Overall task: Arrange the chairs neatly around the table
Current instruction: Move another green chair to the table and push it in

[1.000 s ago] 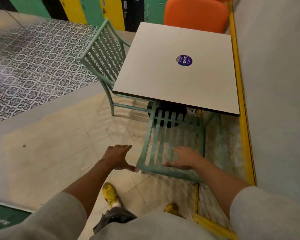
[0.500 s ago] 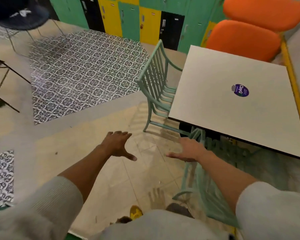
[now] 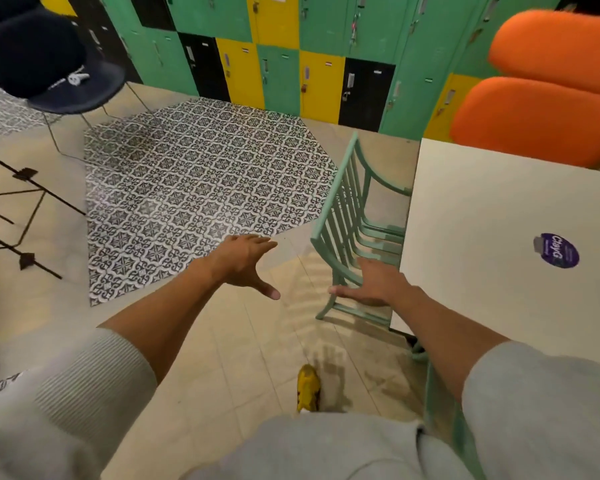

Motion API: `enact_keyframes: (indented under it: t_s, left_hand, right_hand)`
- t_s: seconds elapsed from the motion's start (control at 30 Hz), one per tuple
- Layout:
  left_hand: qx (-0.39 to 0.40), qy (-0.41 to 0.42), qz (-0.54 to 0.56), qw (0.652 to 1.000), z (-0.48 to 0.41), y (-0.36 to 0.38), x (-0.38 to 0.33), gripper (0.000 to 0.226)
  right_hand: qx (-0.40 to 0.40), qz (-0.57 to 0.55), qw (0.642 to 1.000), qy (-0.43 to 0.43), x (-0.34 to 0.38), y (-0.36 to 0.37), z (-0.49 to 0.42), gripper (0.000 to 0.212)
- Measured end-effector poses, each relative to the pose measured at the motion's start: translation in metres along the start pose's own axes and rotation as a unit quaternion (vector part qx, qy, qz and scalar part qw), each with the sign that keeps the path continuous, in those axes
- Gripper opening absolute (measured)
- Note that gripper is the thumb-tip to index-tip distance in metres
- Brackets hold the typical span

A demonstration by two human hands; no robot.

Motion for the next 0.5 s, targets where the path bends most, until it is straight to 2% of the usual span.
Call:
enact_keyframes:
  t_s: [0.27,0.5]
  left_hand:
    - [0.025,0.038,-0.011,0.999,-0.114,-0.067,0.072,0.136]
    - [0.058,0.158,-0.064,0.984,-0.24,-0.111,0.108,0.132]
  right_hand:
    - [0.029,-0.05,0.998,0.016,0.018,-0.054,-0.107,0.139]
    - [0.077,-0.143,0.983,0.08,0.021,-0.064,-0.182,0.136]
Point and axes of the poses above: each hand's wrist, its own z-axis away from the middle knuckle, its own y-axis out of the palm, x = y × z, the point moved 3 cm from there along -z, towards the middle knuckle, and after that the axes turned 6 degrees about y, right-handed, at the moved point
